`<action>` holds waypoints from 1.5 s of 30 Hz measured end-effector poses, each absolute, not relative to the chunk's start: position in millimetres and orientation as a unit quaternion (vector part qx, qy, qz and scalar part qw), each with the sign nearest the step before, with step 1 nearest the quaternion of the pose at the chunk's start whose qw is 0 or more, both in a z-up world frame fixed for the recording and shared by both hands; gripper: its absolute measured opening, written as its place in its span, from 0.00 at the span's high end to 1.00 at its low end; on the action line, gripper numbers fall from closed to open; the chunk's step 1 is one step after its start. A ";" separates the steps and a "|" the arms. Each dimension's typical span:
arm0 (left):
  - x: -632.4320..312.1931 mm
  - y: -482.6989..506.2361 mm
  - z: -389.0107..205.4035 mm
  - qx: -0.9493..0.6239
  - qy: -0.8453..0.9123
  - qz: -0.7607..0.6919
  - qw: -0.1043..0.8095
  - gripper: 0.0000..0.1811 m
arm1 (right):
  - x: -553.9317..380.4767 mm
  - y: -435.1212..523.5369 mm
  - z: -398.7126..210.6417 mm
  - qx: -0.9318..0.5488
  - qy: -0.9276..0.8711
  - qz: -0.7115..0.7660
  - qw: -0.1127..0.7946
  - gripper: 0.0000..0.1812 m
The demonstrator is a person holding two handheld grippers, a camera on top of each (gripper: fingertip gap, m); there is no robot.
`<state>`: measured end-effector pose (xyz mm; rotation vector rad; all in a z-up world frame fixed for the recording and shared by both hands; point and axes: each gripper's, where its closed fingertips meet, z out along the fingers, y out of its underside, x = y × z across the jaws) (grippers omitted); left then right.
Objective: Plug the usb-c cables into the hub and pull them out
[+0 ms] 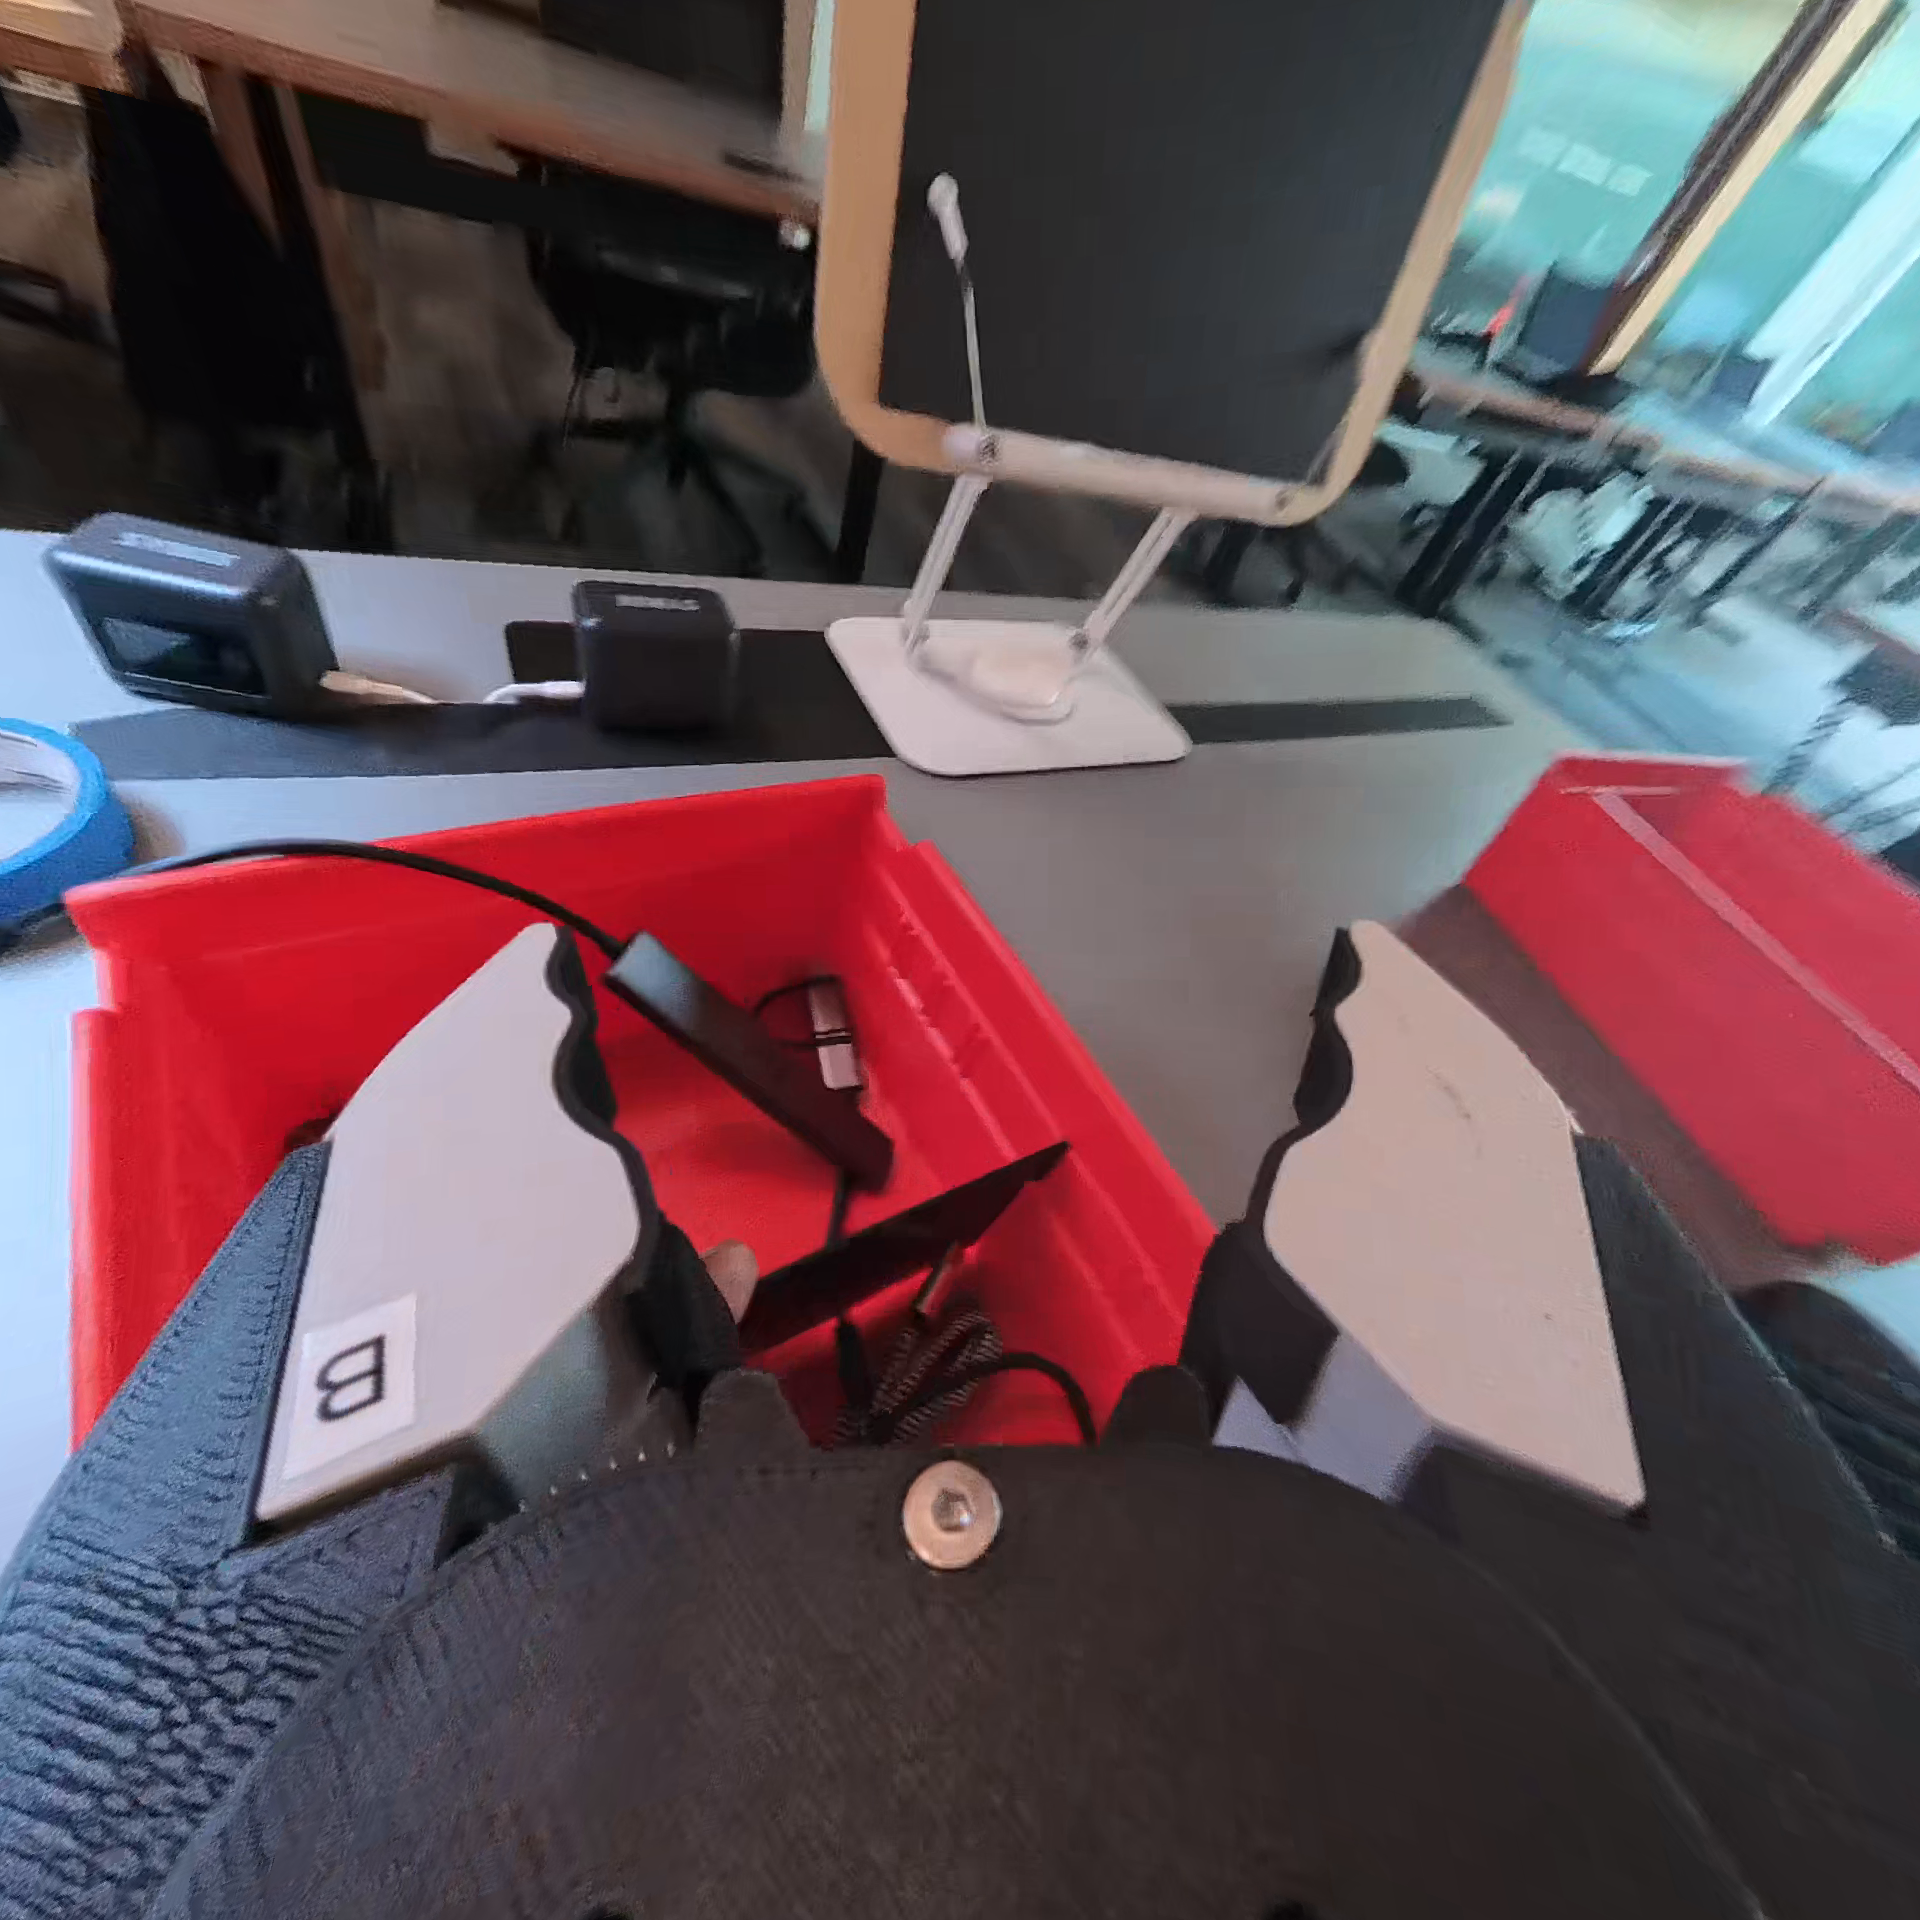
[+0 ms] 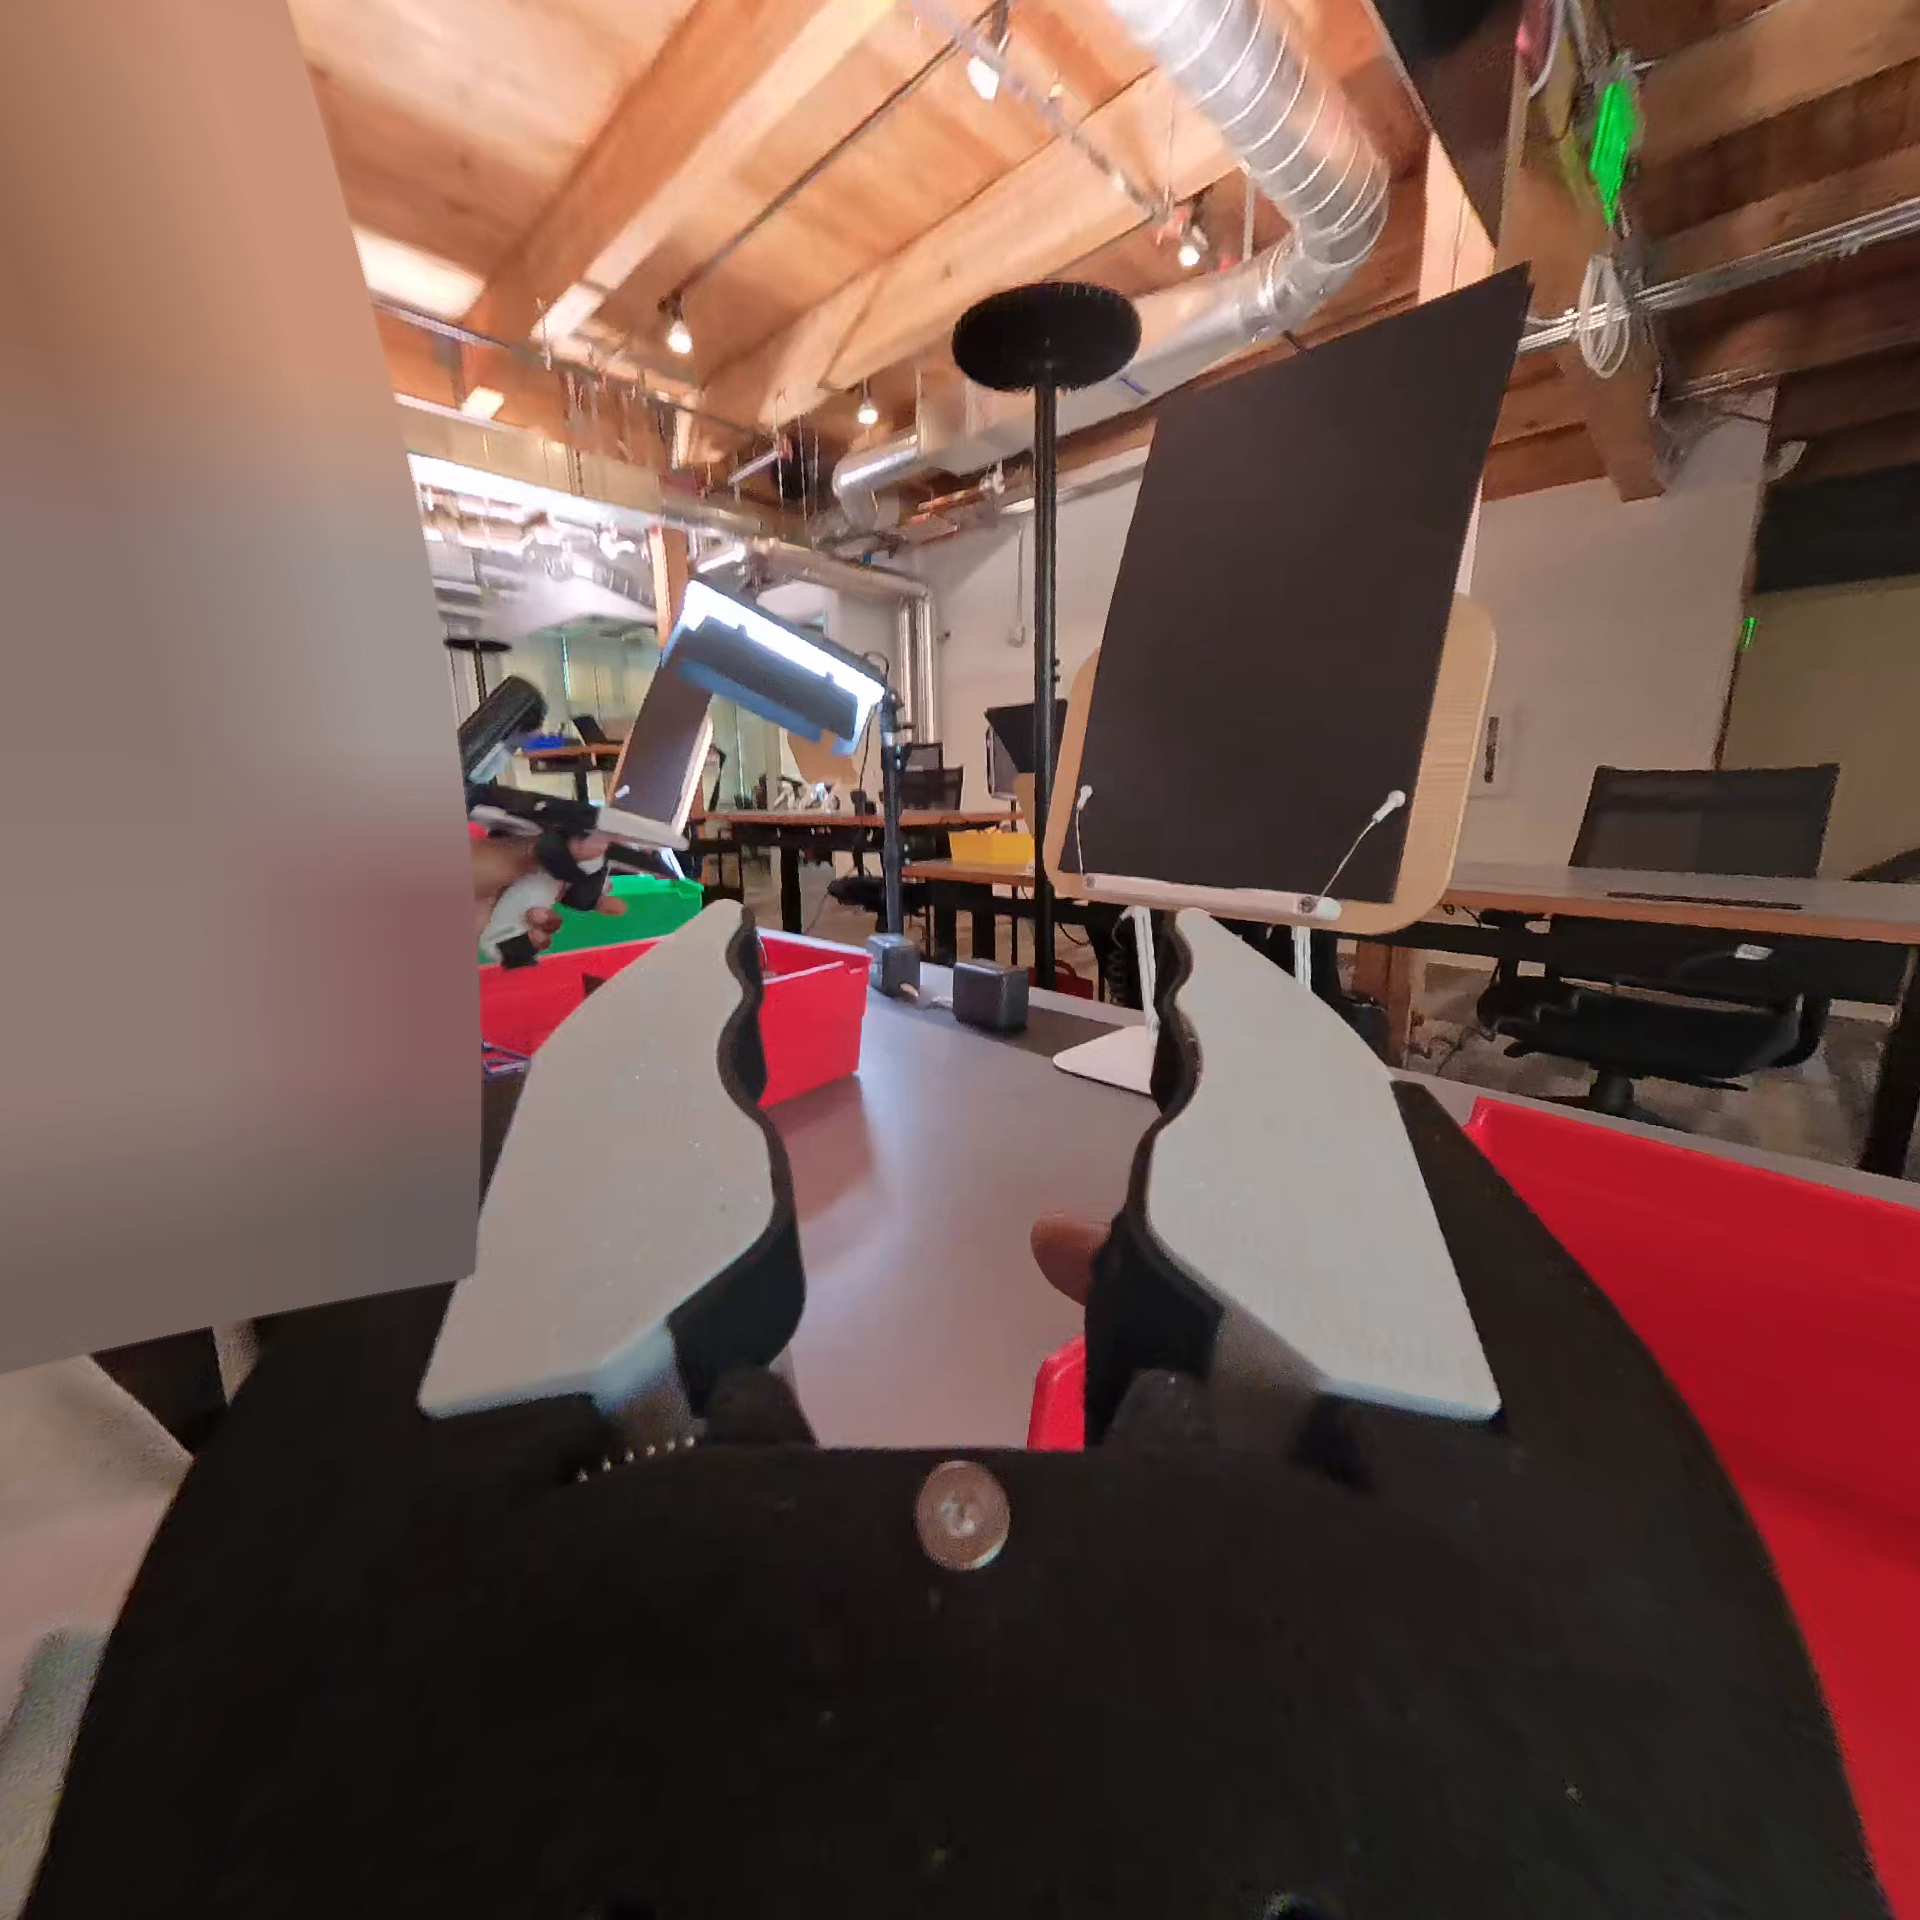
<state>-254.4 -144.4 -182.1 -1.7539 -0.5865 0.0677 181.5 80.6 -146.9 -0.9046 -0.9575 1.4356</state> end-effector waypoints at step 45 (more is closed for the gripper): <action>-96.0 -126.7 -67.3 -0.594 0.062 0.001 0.802 0.95 | 118.3 33.3 -165.2 -0.337 -0.500 0.489 0.630 0.77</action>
